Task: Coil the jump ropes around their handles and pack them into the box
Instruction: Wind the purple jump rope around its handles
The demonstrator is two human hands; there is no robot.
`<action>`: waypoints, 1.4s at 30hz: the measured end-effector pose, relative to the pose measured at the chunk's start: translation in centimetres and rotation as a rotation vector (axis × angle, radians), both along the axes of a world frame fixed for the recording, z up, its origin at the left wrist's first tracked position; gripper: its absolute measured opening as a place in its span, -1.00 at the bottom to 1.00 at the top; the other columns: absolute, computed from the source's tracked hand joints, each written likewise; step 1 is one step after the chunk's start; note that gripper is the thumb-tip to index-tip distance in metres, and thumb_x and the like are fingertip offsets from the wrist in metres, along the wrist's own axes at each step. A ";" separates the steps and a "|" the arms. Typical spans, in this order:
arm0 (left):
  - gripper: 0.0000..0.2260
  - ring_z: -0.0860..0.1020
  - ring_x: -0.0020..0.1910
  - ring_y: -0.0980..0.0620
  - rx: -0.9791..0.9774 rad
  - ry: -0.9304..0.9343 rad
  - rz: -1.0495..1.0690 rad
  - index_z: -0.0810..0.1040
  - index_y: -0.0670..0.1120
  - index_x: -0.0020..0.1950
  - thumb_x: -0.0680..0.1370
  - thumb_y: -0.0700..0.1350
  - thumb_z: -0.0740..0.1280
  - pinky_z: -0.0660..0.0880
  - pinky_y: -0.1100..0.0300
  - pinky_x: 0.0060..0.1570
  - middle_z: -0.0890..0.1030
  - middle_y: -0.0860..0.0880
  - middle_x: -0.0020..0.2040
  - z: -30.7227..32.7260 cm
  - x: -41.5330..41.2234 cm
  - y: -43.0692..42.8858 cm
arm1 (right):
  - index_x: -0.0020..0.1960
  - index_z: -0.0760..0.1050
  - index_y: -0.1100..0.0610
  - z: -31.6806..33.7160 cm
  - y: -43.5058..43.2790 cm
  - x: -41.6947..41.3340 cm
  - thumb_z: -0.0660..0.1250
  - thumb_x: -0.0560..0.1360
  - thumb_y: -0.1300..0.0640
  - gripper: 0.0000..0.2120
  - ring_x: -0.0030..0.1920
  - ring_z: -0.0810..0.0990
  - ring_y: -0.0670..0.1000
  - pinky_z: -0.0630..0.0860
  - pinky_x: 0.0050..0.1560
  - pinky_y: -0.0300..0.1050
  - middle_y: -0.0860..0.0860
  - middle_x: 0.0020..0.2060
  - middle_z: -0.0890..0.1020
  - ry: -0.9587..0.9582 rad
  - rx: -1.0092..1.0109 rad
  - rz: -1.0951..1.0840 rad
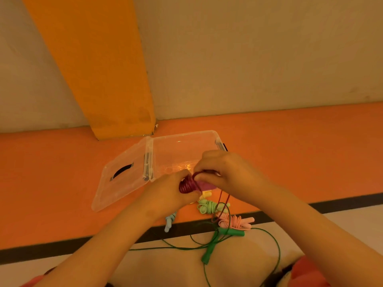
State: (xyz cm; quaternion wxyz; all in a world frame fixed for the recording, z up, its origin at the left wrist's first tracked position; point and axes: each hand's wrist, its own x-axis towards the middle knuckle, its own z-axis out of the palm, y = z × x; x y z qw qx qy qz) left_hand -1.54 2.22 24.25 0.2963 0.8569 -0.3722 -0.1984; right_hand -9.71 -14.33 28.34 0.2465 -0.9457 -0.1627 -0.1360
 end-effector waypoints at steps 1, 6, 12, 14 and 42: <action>-0.74 0.58 -0.15 0.13 0.014 0.012 -0.020 0.50 0.21 0.04 0.41 0.24 0.38 0.54 0.02 -0.09 0.62 0.10 -0.14 0.1 -0.2 0.0 | -0.04 0.64 0.17 -0.2 0.4 0.1 0.29 0.47 0.08 -0.79 -0.20 0.50 -0.09 0.50 -0.22 -0.04 0.00 -0.23 0.57 0.022 0.022 0.019; -0.82 0.53 -0.24 0.26 0.050 -0.046 -0.048 0.50 0.23 -0.05 0.44 0.27 0.35 0.45 0.24 -0.25 0.59 0.17 -0.24 1.2 -0.9 -0.4 | -0.05 0.65 0.18 -0.6 1.1 0.3 0.31 0.47 0.09 -0.80 -0.22 0.47 -0.18 0.46 -0.18 -0.20 -0.03 -0.24 0.55 0.071 0.136 0.046; -0.82 0.62 -0.17 0.06 -0.011 0.146 -0.125 0.53 0.15 0.06 0.49 0.13 0.37 0.57 0.01 -0.06 0.66 0.00 -0.14 1.2 -0.5 0.0 | -0.12 0.63 0.12 -0.2 -0.1 0.4 0.46 0.43 0.08 -0.89 -0.23 0.49 -0.11 0.42 -0.22 -0.24 0.02 -0.25 0.59 0.100 0.233 -0.089; -0.80 0.63 -0.17 0.04 -0.068 0.262 -0.181 0.56 0.10 0.11 0.50 0.04 0.40 0.56 0.08 -0.08 0.66 -0.04 -0.12 1.6 -0.3 0.4 | -0.19 0.58 0.10 -0.2 -0.7 0.4 0.48 0.35 -0.04 -0.78 -0.29 0.47 -0.09 0.41 -0.25 -0.15 0.06 -0.28 0.58 0.148 0.334 -0.137; -0.80 0.42 -0.46 -0.06 -0.744 0.510 0.228 0.45 0.06 0.12 0.52 0.03 0.30 0.32 0.14 -0.45 0.63 -0.16 -0.26 3.4 0.2 0.7 | -0.17 0.46 0.07 -2.3 -1.0 0.0 0.26 0.58 0.11 -0.85 -0.49 0.43 -0.18 0.38 -0.38 -0.18 -0.03 -0.42 0.51 0.377 0.431 -0.319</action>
